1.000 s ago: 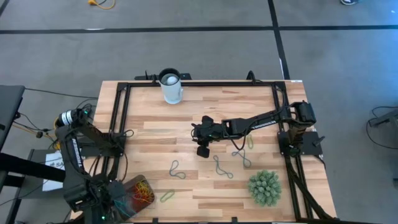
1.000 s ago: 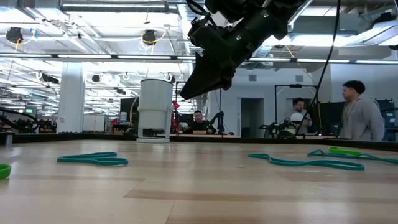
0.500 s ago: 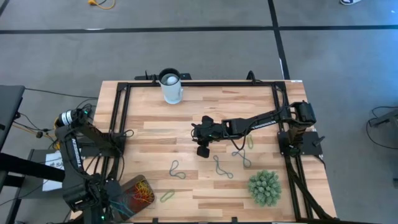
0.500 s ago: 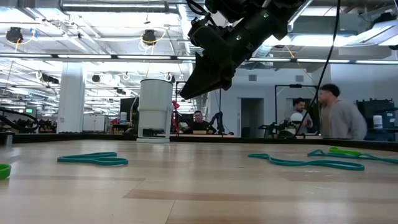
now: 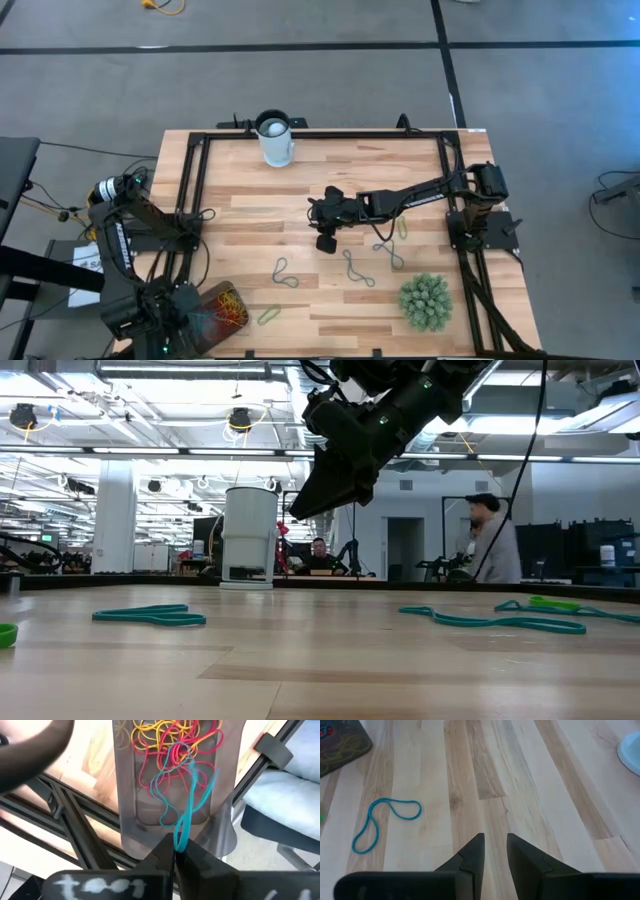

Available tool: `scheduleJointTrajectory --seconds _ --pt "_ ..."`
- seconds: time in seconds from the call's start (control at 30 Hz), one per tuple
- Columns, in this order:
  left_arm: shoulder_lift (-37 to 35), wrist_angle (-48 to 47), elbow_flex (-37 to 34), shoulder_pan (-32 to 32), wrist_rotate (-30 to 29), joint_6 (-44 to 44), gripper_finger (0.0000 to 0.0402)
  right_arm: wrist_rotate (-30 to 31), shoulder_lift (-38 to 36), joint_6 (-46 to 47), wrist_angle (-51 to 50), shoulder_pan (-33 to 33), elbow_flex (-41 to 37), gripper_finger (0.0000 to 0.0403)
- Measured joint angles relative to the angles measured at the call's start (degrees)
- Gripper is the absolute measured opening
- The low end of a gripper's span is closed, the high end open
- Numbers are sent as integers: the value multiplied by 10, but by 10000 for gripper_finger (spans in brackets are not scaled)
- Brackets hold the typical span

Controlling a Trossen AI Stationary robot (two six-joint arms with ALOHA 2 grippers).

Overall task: Pick and place items into bin
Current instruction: Put the blue rubber band into the black bin

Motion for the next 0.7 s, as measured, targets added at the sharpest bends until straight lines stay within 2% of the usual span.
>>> scheduleJointTrajectory --seconds 0.27,0.57,0.7 --pt "0 27 -27 -2 -1 29 0 0 0 0 0 0 0 77" --pt "0 197 -127 -7 14 45 0 0 0 0 0 0 0 77" --pt "0 240 -170 -7 14 43 0 0 0 0 0 0 0 77"
